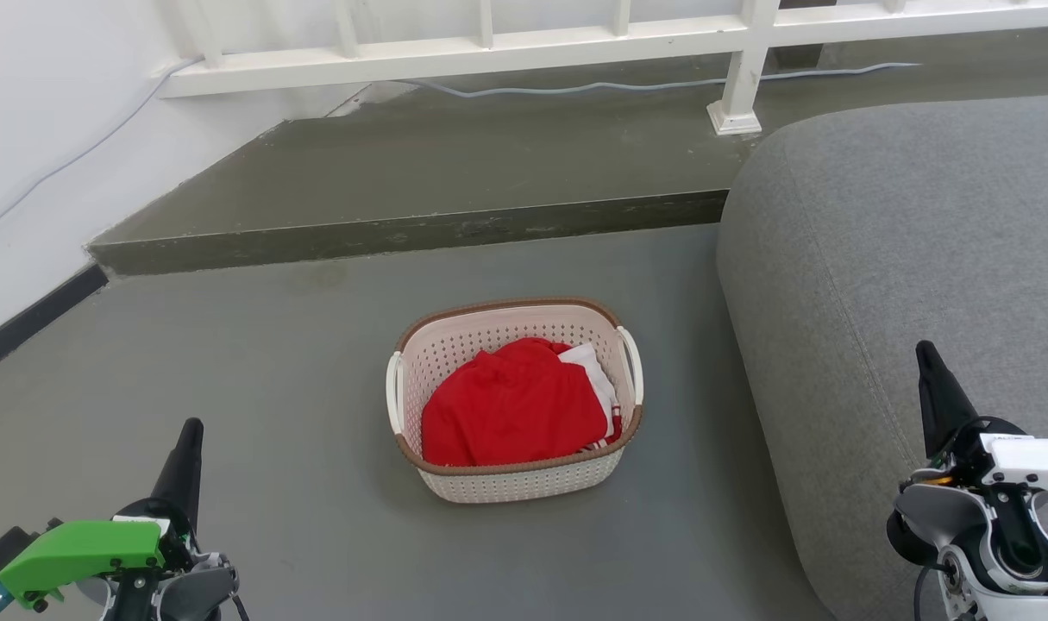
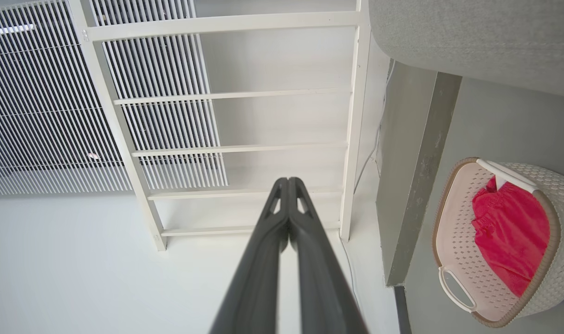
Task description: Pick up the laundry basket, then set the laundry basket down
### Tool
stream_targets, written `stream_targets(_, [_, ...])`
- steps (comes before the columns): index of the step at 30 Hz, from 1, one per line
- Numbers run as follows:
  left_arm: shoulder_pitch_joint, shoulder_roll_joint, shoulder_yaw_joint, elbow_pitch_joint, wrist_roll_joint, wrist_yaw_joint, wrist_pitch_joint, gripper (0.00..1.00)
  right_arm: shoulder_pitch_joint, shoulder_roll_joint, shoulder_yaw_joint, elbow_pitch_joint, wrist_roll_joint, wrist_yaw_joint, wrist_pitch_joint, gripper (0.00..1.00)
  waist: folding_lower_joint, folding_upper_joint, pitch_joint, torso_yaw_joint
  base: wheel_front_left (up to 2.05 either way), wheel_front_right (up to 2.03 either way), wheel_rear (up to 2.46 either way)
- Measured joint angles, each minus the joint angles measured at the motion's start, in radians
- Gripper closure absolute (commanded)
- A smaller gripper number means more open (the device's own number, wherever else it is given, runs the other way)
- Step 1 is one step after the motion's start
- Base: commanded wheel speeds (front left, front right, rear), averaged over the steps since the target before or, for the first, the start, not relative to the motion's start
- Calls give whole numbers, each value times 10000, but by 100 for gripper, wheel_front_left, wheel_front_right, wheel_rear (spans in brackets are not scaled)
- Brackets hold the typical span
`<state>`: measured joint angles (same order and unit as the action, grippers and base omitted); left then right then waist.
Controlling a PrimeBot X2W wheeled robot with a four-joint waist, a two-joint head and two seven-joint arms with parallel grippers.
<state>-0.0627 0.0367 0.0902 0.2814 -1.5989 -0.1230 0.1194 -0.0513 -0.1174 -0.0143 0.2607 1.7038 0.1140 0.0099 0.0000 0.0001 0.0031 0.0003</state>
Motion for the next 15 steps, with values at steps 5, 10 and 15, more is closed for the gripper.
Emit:
stream_targets(5, [0, 0, 0, -4, 0, 0, -2, 100, -6, 2, -2, 29, 0, 0, 2, 100, 0, 0, -1, -1, 0, 0, 0])
stream_targets(10, [0, 0, -2, -8, 0, -2, -2, 100, -7, 2, -6, 42, 0, 0, 13, 100, 0, 0, -1, -1, 0, 0, 0])
stream_targets(15, [0, 0, -2, -10, 0, 0, -2, 100, -10, 2, -8, 50, 0, 2, 15, 100, 0, 0, -1, -1, 0, 0, 0])
